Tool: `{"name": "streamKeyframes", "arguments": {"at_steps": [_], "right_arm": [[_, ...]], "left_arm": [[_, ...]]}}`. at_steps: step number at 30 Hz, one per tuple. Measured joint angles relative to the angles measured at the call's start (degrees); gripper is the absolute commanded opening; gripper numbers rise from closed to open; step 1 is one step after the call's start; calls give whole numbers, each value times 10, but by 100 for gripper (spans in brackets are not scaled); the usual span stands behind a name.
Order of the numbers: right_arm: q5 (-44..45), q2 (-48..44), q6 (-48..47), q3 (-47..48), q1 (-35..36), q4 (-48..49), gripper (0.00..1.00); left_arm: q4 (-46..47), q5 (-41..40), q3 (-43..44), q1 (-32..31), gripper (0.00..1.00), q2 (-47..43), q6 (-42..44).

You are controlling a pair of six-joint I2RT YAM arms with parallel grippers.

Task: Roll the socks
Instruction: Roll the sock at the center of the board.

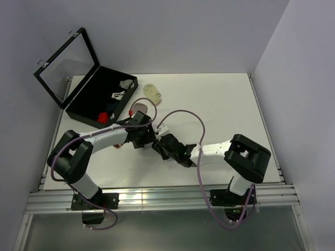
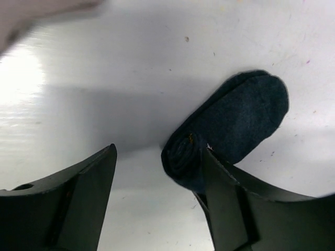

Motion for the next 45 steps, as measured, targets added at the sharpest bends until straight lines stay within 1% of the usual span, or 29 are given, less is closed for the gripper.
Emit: {"name": "streamKeyframes", "arguments": {"at_steps": [3, 7, 10, 13, 16, 21, 24, 28, 31, 37, 40, 41, 43, 44, 45], "right_arm": [[-77, -13, 16, -8, -35, 2, 0], [-198, -20, 44, -15, -88, 8, 0], [-291, -19, 72, -17, -129, 10, 0], [-375, -2, 107, -17, -165, 23, 0], [-459, 32, 149, -17, -200, 58, 0], [-557, 83, 220, -17, -242, 120, 0], [-595, 107, 252, -16, -258, 144, 0], [-621, 126, 271, -5, -266, 148, 0], [-635, 138, 284, 2, -267, 150, 0], [-647, 147, 296, 9, -271, 150, 0], [-645, 145, 293, 9, -271, 145, 7], [-640, 142, 290, 9, -271, 140, 17], [-628, 131, 278, 9, -270, 124, 26], [-616, 121, 268, 9, -270, 110, 33], [-604, 111, 257, 9, -269, 97, 36]], "left_arm": [[-14, -6, -4, 16, 76, -26, -6], [-10, -9, -31, 50, 76, -83, -21], [2, -9, -67, 70, 76, -125, -25], [23, 3, -100, 72, 76, -155, -25], [44, 17, -126, 70, 77, -169, -25], [65, 37, -143, 54, 77, -167, -28], [85, 47, -143, 38, 76, -156, -35], [106, 53, -144, 24, 73, -132, -44], [112, 54, -144, 22, 70, -109, -52], [133, 62, -134, 22, 60, -74, -64], [135, 66, -120, 22, 55, -56, -64], [135, 68, -114, 22, 54, -49, -63], [131, 69, -102, 22, 51, -38, -61], [127, 69, -95, 22, 49, -32, -58], [123, 69, -88, 21, 48, -27, -55]]}}
